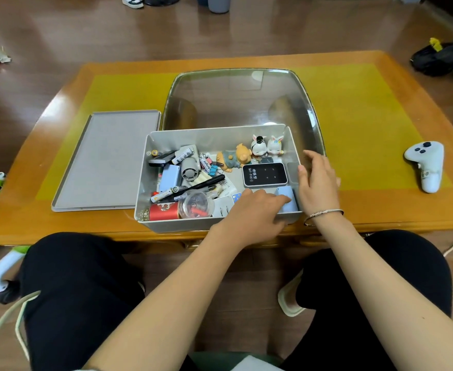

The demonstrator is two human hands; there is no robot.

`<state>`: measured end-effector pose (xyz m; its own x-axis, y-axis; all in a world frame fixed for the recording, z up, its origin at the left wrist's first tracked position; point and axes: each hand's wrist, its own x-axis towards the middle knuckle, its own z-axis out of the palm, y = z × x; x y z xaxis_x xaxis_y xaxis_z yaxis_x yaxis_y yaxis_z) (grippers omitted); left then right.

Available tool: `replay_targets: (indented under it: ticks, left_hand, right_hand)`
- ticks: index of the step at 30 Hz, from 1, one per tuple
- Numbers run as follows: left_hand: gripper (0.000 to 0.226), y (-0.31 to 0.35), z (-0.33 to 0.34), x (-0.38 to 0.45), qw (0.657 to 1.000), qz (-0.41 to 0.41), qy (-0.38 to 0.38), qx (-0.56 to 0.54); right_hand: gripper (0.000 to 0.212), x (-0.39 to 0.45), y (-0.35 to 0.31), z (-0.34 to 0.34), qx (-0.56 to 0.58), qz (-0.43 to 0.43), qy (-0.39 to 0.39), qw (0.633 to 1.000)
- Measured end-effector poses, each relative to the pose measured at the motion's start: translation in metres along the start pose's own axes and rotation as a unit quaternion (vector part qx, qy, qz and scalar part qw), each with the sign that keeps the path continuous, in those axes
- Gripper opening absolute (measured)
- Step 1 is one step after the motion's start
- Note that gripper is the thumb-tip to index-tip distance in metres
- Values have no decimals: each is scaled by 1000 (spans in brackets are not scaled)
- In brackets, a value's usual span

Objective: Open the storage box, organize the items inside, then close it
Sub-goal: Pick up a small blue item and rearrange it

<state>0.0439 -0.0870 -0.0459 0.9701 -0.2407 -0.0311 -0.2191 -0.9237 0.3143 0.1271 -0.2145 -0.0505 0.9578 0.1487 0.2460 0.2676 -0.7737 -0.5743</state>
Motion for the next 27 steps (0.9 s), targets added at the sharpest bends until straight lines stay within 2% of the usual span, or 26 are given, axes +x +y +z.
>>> replay_targets:
  ticks: [3,5,8,11,14,17,21,27]
  left_hand:
    - [42,-9,-14,-13,996,-13,68,-56]
    - [32,-22,-26,-26,987,-38,135,-75]
    - [19,-45,-40,-43,963,-108,234,-76]
    - [22,-78,-52,-61,932,-219,285,-43]
    - [32,-110,-59,-79,908,-291,301,-6]
    - [28,-131,-60,-83,905,-318,282,16]
    - [15,-143,-57,-75,919,-316,224,69]
    - [34,-142,-53,-61,915,-336,175,138]
  right_hand:
    - [36,-4,-15,-2,-33,-37,43,998]
    - [37,-6,-33,1,-31,-78,29,996]
    - [36,-8,-55,8,-12,-133,-26,991]
    - [32,-10,-78,26,9,-187,-127,974]
    - [36,-12,-99,51,-12,-219,-236,947]
    - [40,-9,-113,72,-17,-215,-313,925]
    - [40,-7,-117,89,-7,-190,-320,928]
    - [40,-9,-112,95,19,-183,-298,937]
